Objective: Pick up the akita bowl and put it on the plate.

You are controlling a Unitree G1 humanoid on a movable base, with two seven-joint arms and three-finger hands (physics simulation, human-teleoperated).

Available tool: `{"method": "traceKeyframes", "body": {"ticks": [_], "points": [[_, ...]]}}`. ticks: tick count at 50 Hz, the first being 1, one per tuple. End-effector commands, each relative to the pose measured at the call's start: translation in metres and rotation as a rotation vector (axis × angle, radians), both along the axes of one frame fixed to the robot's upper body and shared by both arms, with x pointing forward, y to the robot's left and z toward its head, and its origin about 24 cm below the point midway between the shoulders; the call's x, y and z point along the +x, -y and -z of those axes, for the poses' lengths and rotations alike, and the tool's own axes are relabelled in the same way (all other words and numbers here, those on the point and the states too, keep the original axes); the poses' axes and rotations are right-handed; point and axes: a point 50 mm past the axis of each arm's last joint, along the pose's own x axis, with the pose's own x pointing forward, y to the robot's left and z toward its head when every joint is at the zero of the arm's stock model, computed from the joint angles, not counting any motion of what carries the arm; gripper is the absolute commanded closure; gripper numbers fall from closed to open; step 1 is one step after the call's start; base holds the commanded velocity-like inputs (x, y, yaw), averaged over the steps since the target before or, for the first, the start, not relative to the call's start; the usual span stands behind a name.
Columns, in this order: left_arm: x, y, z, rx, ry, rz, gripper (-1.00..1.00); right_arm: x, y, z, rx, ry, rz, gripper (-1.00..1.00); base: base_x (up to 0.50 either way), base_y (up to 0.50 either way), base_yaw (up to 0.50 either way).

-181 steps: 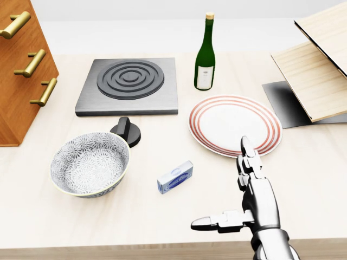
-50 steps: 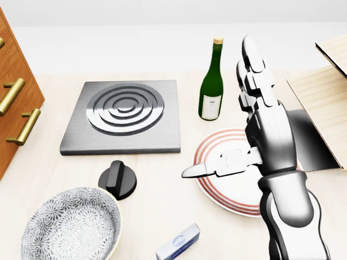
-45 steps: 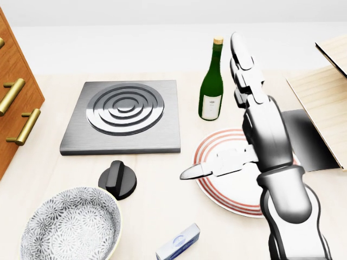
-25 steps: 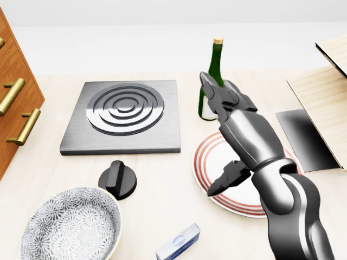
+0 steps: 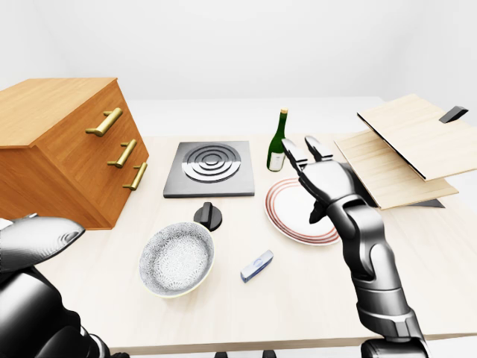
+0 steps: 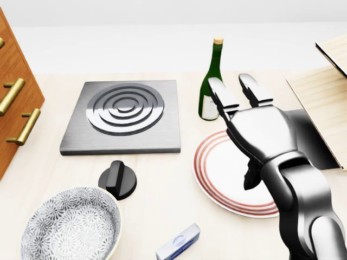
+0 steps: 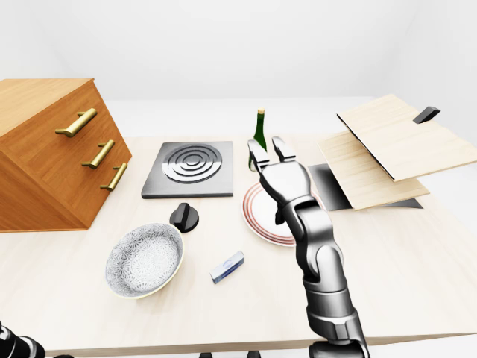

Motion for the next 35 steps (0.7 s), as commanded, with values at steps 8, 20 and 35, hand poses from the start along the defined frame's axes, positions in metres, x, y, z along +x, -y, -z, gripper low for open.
{"method": "traceKeyframes", "body": {"ticks": [8,20,35], "points": [[0.000,0.000,0.001,-0.006,-0.003,0.003,-1.00,0.000,-0.004,-0.002,-0.064,0.017,0.031,-1.00,0.00,0.00,0.00],[0.004,-0.005,0.004,-0.069,-0.036,0.038,-1.00,-0.034,-0.051,0.021,-0.014,-0.014,-0.091,-1.00,0.00,0.00,0.00],[0.002,-0.007,0.000,-0.101,-0.022,0.058,-1.00,-0.067,-0.100,0.021,0.005,-0.048,-0.244,-1.00,0.00,0.00,0.00]]}}
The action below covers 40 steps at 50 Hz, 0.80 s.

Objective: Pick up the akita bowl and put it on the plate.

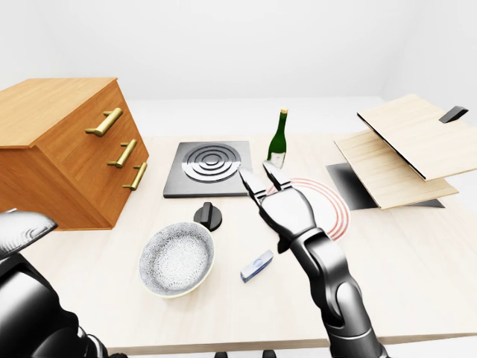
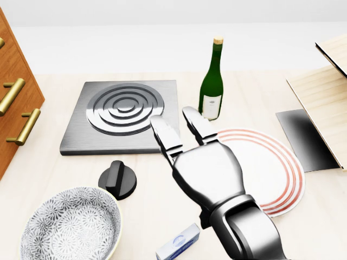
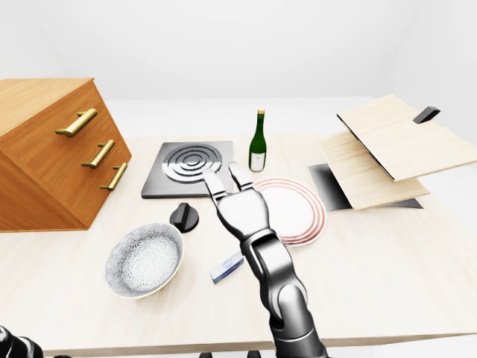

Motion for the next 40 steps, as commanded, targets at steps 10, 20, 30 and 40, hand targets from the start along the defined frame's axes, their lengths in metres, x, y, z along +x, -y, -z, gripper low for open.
{"method": "traceKeyframes", "body": {"ticks": [10,20,30,40], "points": [[0.002,-0.001,0.000,-0.014,-0.009,0.009,-1.00,-0.040,-0.055,0.004,0.019,-0.034,-0.186,-1.00,0.00,0.00,0.00],[0.000,-0.001,-0.001,-0.004,-0.001,0.002,-1.00,-0.058,-0.080,0.015,-0.003,-0.038,-0.276,-1.00,0.00,0.00,0.00],[0.002,0.001,0.000,0.015,-0.010,-0.010,-1.00,-0.072,-0.098,0.018,-0.011,-0.042,-0.352,-1.00,0.00,0.00,0.00],[0.004,-0.002,0.000,0.009,-0.013,-0.027,-1.00,-0.085,-0.112,0.035,-0.019,-0.064,-0.384,-1.00,0.00,0.00,0.00]]}}
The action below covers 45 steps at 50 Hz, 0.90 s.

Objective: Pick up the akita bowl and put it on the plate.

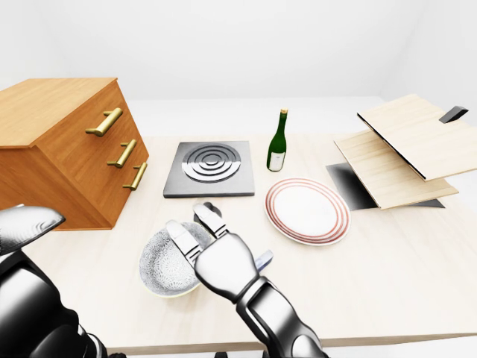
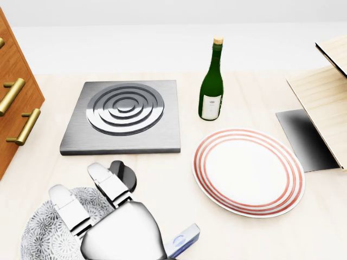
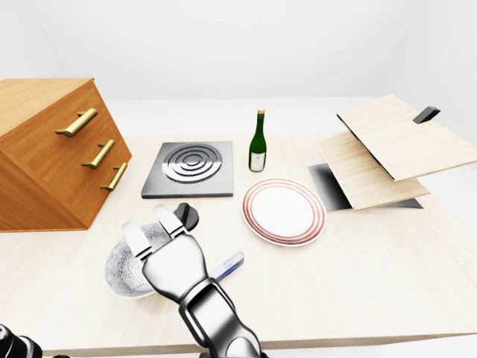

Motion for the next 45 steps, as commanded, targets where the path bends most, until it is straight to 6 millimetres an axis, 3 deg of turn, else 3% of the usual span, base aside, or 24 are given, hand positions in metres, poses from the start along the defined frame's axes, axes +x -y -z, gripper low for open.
{"method": "traceKeyframes", "body": {"ticks": [1,25,45], "points": [[-0.002,-0.002,-0.001,-0.010,0.013,-0.012,-1.00,-0.016,-0.015,0.015,-0.010,-0.015,-0.049,-1.00,0.00,0.00,0.00],[0.000,-0.003,0.000,-0.030,-0.007,0.003,-1.00,-0.029,-0.029,0.047,-0.050,-0.072,-0.075,-1.00,0.00,0.00,0.00],[0.002,-0.003,0.002,-0.008,-0.018,-0.011,-1.00,-0.019,-0.027,0.078,-0.074,-0.250,-0.026,-1.00,0.00,0.00,0.00]]}}
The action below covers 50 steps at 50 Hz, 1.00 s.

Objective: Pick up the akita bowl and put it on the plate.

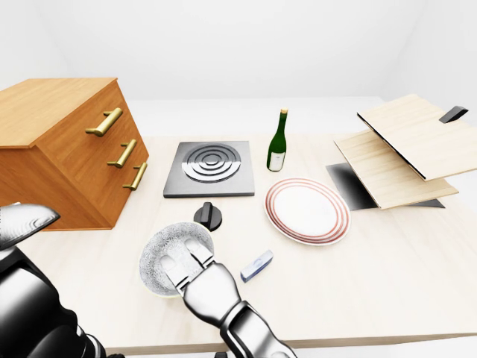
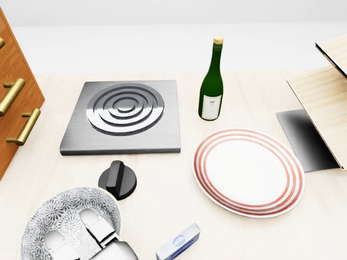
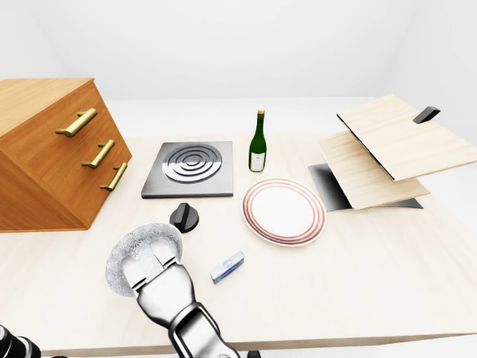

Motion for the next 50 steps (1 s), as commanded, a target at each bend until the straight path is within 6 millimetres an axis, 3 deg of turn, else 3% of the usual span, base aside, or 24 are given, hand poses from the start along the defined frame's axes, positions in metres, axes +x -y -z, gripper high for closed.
{"method": "traceKeyframes", "body": {"ticks": [1,11,19,27,46,48,49,50], "points": [[0.002,-0.001,0.001,0.005,-0.007,-0.007,-1.00,0.003,0.000,0.018,-0.036,-0.105,0.027,-1.00,0.00,0.00,0.00],[0.002,0.000,0.000,-0.008,-0.006,0.007,-1.00,0.008,-0.001,0.034,-0.048,-0.139,0.041,-1.00,0.00,0.00,0.00],[-0.001,-0.001,-0.002,-0.020,0.008,0.014,-1.00,0.026,-0.001,0.038,-0.047,-0.153,0.065,-1.00,0.00,0.00,0.00],[0.000,0.000,0.000,-0.008,-0.005,0.014,-1.00,0.015,-0.004,0.054,-0.064,-0.163,0.050,-1.00,0.00,0.00,0.00],[0.001,-0.002,-0.001,-0.023,-0.005,0.015,-1.00,0.016,-0.008,0.057,-0.078,-0.158,0.049,-1.00,0.00,0.00,0.00],[0.003,-0.002,0.000,-0.017,-0.014,0.012,-1.00,0.016,-0.010,0.056,-0.071,-0.151,0.045,-0.82,0.00,0.00,0.00],[0.002,-0.001,0.000,-0.015,-0.012,0.012,-1.00,0.017,-0.011,0.054,-0.043,-0.154,0.052,-0.51,0.00,0.00,0.00],[0.002,-0.001,0.000,-0.018,-0.008,0.014,-1.00,0.016,-0.012,0.051,-0.049,-0.150,0.047,0.54,0.00,0.00,0.00]]}}
